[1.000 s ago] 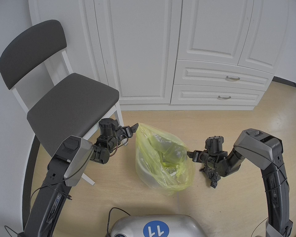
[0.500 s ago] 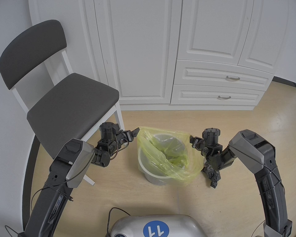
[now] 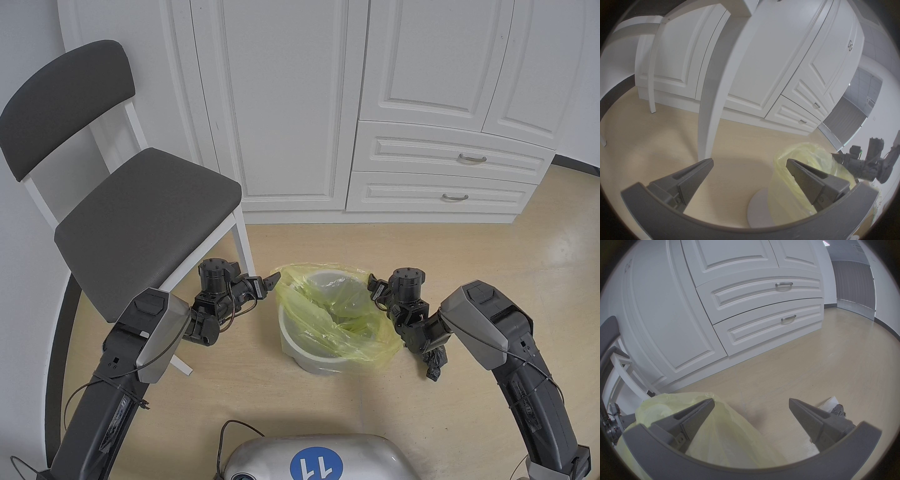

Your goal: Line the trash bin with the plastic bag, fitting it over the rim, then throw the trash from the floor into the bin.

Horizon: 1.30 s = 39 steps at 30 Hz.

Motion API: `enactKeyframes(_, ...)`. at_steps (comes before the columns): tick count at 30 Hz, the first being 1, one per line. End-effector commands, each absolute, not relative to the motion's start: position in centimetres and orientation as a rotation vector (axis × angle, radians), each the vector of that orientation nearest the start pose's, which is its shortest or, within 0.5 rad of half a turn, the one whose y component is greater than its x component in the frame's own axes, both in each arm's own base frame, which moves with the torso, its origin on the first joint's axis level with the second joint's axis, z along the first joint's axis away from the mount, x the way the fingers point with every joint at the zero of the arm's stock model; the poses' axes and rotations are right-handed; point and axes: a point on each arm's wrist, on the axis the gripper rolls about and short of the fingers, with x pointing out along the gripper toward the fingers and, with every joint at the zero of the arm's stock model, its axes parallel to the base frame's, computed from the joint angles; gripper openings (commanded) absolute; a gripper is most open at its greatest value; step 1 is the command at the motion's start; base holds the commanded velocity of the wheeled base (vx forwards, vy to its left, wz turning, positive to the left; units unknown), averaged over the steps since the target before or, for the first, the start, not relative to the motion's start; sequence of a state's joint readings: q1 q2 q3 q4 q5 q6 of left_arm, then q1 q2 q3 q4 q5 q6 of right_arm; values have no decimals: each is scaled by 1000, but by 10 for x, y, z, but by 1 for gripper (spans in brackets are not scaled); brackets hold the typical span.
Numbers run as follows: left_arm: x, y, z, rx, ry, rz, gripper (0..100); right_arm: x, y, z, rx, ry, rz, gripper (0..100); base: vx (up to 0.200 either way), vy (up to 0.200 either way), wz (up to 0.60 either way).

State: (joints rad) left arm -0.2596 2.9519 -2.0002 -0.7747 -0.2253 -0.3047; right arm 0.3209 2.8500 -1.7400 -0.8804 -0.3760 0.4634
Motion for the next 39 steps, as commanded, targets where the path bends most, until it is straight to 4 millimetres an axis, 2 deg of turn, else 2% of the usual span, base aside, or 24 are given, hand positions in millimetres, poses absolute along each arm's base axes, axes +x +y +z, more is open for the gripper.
enactKeyframes(1, 537, -145, -73, -273, 274, -444, 100, 508, 156, -51, 391, 182, -109, 100, 0, 0, 0)
enactKeyframes(2, 537, -145, -73, -271, 273, -445, 100, 508, 156, -50, 392, 181, -108, 100, 0, 0, 0)
enactKeyframes(5, 532, -158, -84, -219, 287, -459, 100, 509, 137, -22, 404, 151, -131, 100, 0, 0, 0)
enactKeyframes(9, 528, -169, -89, -145, 285, -444, 100, 507, 126, -7, 403, 151, -143, 100, 0, 0, 0)
enactKeyframes(17, 513, -184, -98, -37, 341, -447, 100, 502, 122, -6, 393, 168, -145, 100, 0, 0, 0)
enactKeyframes(23, 507, -200, -95, -42, 334, -478, 100, 495, 121, -4, 372, 201, -124, 100, 0, 0, 0)
enactKeyframes(26, 510, -216, -89, -45, 297, -506, 100, 491, 118, 1, 348, 212, -112, 100, 0, 0, 0)
enactKeyframes(28, 507, -218, -100, -43, 327, -508, 100, 491, 117, 1, 344, 214, -114, 100, 0, 0, 0)
enactKeyframes(30, 504, -222, -103, -45, 366, -522, 100, 490, 114, 0, 336, 231, -121, 100, 0, 0, 0)
enactKeyframes(36, 505, -221, -99, -66, 363, -518, 100, 485, 111, 8, 324, 259, -125, 100, 0, 0, 0)
enactKeyframes(39, 509, -214, -91, -109, 364, -485, 100, 467, 122, 14, 315, 305, -70, 100, 0, 0, 0)
